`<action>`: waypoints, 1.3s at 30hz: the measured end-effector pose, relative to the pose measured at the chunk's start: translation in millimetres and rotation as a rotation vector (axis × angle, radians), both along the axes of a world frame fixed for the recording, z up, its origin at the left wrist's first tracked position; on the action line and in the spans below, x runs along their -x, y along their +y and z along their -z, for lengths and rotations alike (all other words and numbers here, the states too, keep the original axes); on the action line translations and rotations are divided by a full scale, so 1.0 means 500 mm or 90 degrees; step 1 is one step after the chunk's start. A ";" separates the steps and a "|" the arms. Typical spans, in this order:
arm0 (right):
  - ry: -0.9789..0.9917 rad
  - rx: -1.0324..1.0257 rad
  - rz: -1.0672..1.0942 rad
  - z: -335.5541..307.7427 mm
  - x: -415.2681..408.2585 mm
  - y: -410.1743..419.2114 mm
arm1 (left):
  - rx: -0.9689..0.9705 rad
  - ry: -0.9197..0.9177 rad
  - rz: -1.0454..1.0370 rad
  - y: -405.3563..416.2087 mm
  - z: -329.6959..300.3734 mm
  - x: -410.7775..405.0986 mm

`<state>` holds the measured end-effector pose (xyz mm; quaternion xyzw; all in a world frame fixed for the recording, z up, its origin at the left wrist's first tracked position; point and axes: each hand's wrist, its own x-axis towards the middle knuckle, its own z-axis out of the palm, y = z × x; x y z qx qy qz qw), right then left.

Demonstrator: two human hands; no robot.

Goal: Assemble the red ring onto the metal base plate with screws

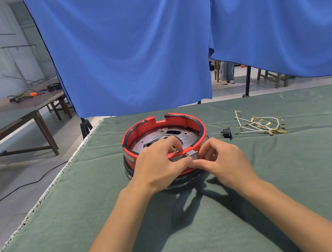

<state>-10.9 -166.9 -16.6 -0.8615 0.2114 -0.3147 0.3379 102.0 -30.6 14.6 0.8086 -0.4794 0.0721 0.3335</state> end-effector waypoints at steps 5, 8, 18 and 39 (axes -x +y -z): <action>0.019 -0.077 -0.152 -0.018 0.006 -0.025 | 0.002 0.009 -0.007 -0.004 0.002 -0.008; -0.002 0.017 -0.109 -0.022 0.012 -0.039 | 0.017 0.011 0.005 -0.004 0.004 -0.010; 0.061 0.082 -0.173 -0.032 0.001 -0.041 | 0.054 0.061 0.059 -0.006 0.001 -0.012; -0.116 0.038 -0.056 -0.051 -0.005 -0.035 | 0.096 -0.004 -0.121 -0.017 0.010 -0.008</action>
